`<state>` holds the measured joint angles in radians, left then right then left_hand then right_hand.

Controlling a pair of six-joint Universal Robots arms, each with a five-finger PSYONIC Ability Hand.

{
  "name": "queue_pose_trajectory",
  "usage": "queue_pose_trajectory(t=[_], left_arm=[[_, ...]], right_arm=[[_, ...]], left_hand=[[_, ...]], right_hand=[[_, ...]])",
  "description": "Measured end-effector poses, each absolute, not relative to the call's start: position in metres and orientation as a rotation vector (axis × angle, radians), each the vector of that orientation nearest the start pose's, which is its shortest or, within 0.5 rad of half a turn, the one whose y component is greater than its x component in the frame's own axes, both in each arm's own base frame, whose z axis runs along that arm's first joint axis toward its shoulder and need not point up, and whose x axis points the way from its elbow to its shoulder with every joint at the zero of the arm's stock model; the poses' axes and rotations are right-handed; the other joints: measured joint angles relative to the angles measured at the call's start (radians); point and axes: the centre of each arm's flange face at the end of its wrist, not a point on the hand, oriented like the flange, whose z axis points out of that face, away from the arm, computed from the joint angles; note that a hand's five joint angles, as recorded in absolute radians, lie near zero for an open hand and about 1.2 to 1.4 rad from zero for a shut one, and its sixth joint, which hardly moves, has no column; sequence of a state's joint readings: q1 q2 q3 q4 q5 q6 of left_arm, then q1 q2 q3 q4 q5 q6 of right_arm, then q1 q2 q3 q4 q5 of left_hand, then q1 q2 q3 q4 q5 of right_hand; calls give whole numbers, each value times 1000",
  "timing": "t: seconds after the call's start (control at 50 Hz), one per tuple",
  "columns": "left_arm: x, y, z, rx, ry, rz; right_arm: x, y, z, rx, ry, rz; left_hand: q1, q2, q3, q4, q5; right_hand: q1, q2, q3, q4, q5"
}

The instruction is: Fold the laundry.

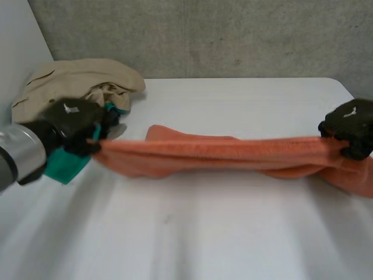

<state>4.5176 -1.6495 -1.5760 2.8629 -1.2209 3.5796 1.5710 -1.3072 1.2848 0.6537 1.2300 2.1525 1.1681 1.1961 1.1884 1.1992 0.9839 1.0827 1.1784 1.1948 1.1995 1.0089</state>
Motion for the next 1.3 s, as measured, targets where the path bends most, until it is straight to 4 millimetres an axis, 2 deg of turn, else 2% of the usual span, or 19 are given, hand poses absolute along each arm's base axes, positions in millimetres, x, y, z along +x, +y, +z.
queue_pose_trajectory(t=[0.06,0.1,0.18,0.24,0.3,0.36,0.44,0.48,0.56,0.74,0.76,0.78,0.82,0.88,0.9,0.98,1.12,1.18,1.3], left_arm=[[-218,-251,247,1199,2466,-1783],[-225,-268,224,1251,2447,-1692],[-236,-302,217,1228,2324,-1742],[-247,-333,235,1138,2177,-1910],[-256,-362,278,977,1958,-2195],[-262,-378,338,782,1675,-2523],[-265,-377,387,622,1438,-2777],[-266,-375,396,595,1404,-2827],[-268,-368,386,619,1486,-2818],[-266,-351,305,776,1878,-2570],[-266,-348,292,797,1933,-2532],[-266,-345,284,812,1970,-2507],[-266,-336,259,855,2078,-2433],[-267,-330,242,887,2149,-2389],[-269,-327,231,906,2189,-2367],[-275,-326,220,926,2231,-2366],[-300,-333,223,955,2219,-2457],[-308,-334,223,975,2217,-2478],[-344,-326,209,1111,2267,-2508]], right_arm=[[164,-303,256,-1631,2452,-1475],[169,-315,237,-1648,2462,-1463],[176,-339,228,-1612,2463,-1626],[182,-369,239,-1452,2408,-1963],[185,-398,272,-1148,2215,-2385],[185,-415,313,-805,1852,-2734],[185,-419,349,-584,1442,-2923],[186,-418,356,-549,1323,-2946],[193,-417,347,-577,1305,-2891],[203,-413,296,-736,1589,-2631],[205,-408,284,-774,1660,-2565],[205,-405,281,-788,1681,-2542],[207,-395,276,-832,1709,-2488],[211,-383,278,-867,1689,-2460],[215,-373,283,-892,1649,-2445],[224,-346,303,-933,1516,-2417],[235,-286,350,-967,1270,-2328],[237,-272,359,-976,1220,-2301],[240,-220,385,-1010,1058,-2181]], left_hand=[[0,0,1,0,4],[0,1,1,0,4],[0,1,1,1,4],[0,1,2,1,4],[0,2,1,1,8],[0,2,2,1,25],[0,2,2,1,25],[0,2,2,1,25],[0,2,2,1,25],[0,2,2,1,25],[-161,-154,-148,-157,-120],[-161,-154,-148,-157,-120],[-724,-667,-653,-652,-611],[-790,-711,-696,-717,-677],[-955,-954,-944,-964,-928],[-955,-964,-951,-973,-932],[-955,-966,-951,-973,-932],[-955,-968,-953,-974,-932],[-955,-984,-971,-986,-932]], right_hand=[[0,0,0,0,1],[0,0,0,0,1],[0,0,0,0,1],[0,0,0,0,1],[6,0,0,0,4],[22,0,0,0,7],[22,0,0,0,7],[22,0,0,0,8],[22,0,0,0,8],[22,0,0,0,7],[22,0,0,0,8],[22,0,0,0,8],[22,0,0,0,8],[22,0,0,0,7],[22,0,0,0,8],[22,4,0,0,8],[22,5,0,0,8],[22,5,0,1,7],[22,5,0,1,7]])
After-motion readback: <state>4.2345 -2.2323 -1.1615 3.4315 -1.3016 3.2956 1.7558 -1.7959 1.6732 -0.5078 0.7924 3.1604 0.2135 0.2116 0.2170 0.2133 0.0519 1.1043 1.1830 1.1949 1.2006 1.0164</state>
